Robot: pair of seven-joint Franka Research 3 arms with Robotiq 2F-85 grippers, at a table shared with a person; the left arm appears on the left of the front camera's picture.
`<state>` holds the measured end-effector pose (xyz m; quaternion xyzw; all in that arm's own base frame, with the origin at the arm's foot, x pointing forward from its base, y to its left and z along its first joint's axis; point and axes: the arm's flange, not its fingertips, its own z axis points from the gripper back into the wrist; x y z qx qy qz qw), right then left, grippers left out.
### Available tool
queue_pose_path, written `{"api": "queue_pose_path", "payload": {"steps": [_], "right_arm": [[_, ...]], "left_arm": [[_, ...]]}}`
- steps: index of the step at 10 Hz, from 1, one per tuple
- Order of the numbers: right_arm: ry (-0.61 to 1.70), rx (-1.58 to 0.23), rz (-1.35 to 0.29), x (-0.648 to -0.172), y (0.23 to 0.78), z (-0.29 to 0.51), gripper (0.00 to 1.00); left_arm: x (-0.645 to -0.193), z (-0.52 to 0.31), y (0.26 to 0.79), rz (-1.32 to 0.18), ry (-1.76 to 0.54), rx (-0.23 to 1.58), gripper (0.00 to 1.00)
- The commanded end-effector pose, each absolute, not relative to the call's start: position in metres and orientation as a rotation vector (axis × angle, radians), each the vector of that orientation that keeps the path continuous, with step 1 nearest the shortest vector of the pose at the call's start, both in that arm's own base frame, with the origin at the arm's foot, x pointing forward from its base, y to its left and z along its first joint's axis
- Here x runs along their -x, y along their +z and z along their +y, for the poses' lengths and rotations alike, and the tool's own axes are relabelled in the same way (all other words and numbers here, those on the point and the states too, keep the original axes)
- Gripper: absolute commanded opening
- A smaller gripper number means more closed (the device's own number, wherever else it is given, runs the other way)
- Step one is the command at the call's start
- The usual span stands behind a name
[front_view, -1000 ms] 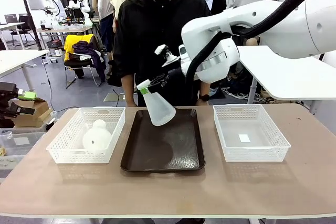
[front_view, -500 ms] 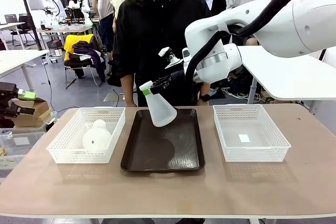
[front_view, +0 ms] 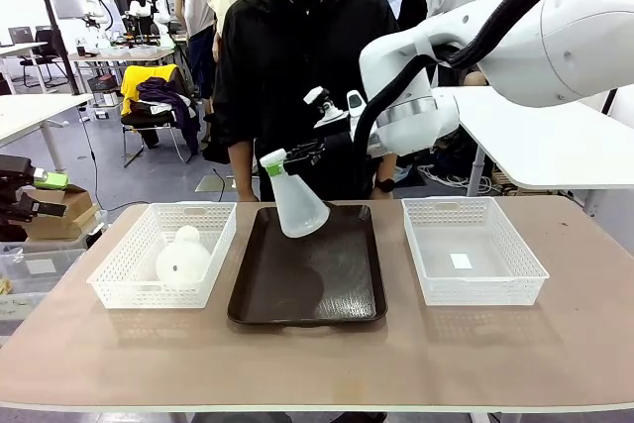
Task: Prepare the laboratory tools.
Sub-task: Place the picked Big flask upright in the Handle tray as instructed by the person.
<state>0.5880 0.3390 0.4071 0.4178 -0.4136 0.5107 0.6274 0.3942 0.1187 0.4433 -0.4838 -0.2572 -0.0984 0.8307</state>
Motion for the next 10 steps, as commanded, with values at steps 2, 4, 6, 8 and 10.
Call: {"api": "queue_pose_path", "payload": {"steps": [2, 4, 6, 8, 10], "right_arm": [[1.208, -1.145, -1.081, -0.568, 0.398, 0.312, 0.0], [1.31, -1.322, -1.117, -0.565, 0.391, 0.304, 0.0], [1.34, -1.371, -1.207, -0.564, 0.377, 0.3, 0.0], [1.326, -1.403, -1.301, -0.567, 0.361, 0.296, 0.0], [1.266, -1.374, -1.375, -0.573, 0.355, 0.296, 0.0]], "left_arm": [[-0.392, 0.12, 0.443, -0.551, -0.223, 1.031, 1.0], [-0.392, 0.12, 0.443, -0.551, -0.223, 1.031, 1.0], [-0.392, 0.12, 0.443, -0.551, -0.223, 1.031, 1.0], [-0.392, 0.12, 0.443, -0.551, -0.223, 1.031, 1.0], [-0.392, 0.12, 0.443, -0.551, -0.223, 1.031, 1.0]]}}
